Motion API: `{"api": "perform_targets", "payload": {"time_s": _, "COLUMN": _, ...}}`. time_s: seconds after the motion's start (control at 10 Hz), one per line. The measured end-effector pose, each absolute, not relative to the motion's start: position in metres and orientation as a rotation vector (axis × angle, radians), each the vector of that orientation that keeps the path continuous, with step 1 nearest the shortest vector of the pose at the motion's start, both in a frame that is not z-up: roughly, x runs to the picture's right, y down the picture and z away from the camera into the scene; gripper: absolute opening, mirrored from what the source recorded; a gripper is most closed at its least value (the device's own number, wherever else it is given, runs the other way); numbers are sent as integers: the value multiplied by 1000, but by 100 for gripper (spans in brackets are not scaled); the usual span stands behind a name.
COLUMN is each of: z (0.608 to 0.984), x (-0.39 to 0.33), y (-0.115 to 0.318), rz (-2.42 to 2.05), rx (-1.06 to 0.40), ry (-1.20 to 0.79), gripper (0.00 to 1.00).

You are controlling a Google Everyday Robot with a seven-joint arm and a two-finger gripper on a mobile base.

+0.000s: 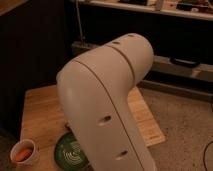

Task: Place the eraser on the white sponge

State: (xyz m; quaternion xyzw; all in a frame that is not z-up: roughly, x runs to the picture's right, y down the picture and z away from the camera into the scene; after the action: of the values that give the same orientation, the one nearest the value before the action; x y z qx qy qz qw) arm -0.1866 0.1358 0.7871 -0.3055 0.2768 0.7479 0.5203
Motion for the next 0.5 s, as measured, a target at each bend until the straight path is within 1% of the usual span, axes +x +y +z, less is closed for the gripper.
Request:
{"api": "perform_targets", "payload": {"time_s": 0.2, "z": 795, "x": -178, "y": 125, "rz": 1816, "rx": -770, "ry": 641, "gripper": 80}}
{"api": "perform_targets", "payload": {"time_s": 0.5, "z": 794, "x": -167, "y": 111, "rz": 1820, "rx": -816, "ry": 592, "gripper": 80}}
